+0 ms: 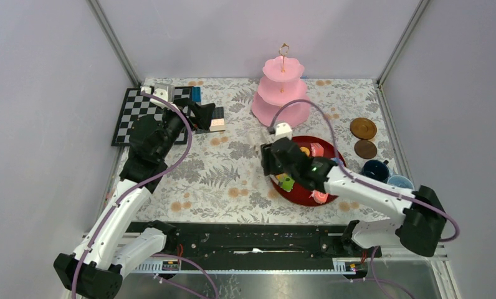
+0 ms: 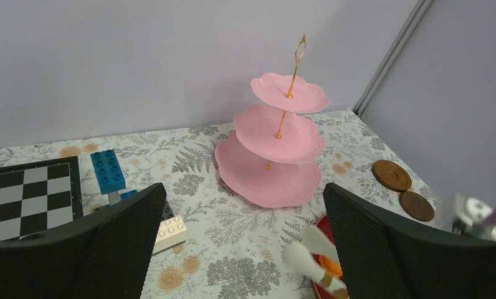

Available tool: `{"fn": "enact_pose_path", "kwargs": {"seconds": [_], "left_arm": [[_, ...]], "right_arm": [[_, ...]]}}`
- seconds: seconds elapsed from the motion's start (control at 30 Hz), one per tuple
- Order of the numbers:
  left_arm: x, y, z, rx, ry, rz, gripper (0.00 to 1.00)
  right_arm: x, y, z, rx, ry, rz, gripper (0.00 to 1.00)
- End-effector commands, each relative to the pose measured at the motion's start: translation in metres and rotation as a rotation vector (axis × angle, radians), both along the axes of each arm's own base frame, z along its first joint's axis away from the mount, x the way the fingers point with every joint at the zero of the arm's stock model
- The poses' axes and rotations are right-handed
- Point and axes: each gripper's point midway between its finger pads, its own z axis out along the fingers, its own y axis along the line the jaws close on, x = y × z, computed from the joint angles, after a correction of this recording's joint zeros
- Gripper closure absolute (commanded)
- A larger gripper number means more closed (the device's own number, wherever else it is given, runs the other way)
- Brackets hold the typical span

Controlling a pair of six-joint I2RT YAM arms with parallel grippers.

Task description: Serve the afternoon tea

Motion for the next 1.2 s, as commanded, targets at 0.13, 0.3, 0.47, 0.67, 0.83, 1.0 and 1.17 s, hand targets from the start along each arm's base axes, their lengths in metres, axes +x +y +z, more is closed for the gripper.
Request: {"fn": "enact_pose_path", "kwargs": {"seconds": [0.13,0.3,0.47,0.67,0.83,1.0,1.17], "left_arm": [[-0.004,-0.007,0.025,-0.033,-0.062,-0.034,0.01],[-0.004,-0.011,0.025,-0.033,-0.058,-0.045,0.01],[-0.004,-0.012,0.024,-0.034,-0.054,-0.046,0.01],[-0.003,-0.015,0.022,-0.028,-0.046,-0.051,0.01],[-0.003,-0.016,0.02,-0.023,-0.039,-0.053,0.01],[-0.002,-0.018,0.018,-0.022,-0.031,-0.054,0.01],[-0.002,-0.019,0.018,-0.02,-0.031,-0.056,0.01]], "right_arm": [[-0.04,-0.097,0.012,-0.109,0.386,-0.161,0.44],[-0.064,-0.123,0.006,-0.115,0.473,-0.215,0.43],[-0.087,-0.124,-0.002,-0.069,0.555,-0.207,0.44],[-0.101,-0.13,0.001,-0.059,0.599,-0.22,0.43],[-0.101,-0.127,0.005,0.031,0.587,-0.281,0.43],[-0.095,-0.116,0.017,0.258,0.549,-0.362,0.43],[-0.096,-0.12,0.014,0.358,0.564,-0.438,0.44]]}}
